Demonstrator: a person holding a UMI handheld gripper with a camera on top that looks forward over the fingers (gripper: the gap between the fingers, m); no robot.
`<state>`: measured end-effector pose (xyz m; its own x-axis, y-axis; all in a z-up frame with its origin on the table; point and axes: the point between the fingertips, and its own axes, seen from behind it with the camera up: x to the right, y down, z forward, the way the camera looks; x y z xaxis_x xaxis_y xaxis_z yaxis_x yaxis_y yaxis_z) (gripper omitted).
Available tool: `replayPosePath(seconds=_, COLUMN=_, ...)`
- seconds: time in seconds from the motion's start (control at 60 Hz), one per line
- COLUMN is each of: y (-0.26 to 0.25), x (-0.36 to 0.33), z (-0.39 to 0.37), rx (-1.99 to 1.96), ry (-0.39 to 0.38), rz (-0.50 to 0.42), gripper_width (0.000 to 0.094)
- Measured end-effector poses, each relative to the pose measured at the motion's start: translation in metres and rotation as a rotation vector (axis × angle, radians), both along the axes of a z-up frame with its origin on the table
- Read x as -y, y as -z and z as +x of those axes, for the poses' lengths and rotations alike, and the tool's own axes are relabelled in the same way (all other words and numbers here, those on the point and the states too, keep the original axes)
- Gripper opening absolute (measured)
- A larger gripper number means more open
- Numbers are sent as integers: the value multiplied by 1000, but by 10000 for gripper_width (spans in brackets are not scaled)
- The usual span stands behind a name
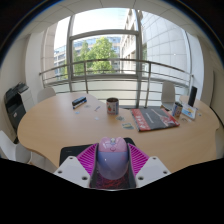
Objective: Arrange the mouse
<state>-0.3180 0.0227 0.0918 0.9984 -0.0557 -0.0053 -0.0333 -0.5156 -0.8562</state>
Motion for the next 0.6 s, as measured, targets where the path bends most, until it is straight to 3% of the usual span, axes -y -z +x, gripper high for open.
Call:
replayPosePath(seconds=0.133, y=73, x=-8, z=-20, rx=14, ry=-23, rz=-103, gripper_width=487)
replayPosePath(seconds=0.3, y=107, x=-2, z=-27, rx=-7, ry=-16, rz=-194, gripper_width=584)
replayPosePath(seconds=0.333, y=103, x=-4, z=-27, rx=-8, ry=-20, rz=-188, gripper_width=660)
replayPosePath(seconds=0.383, y=99, x=-2, z=-26, rx=1, ry=-18, rz=-181, gripper_width=862)
replayPosePath(seconds=0.433, y=90, x=-2, z=-23, rx=22, ry=-16, rz=-170, gripper_width=827)
replayPosePath(seconds=0.6, y=40, x=19, z=-23, rx=63, ry=12, rz=-130, gripper_width=844)
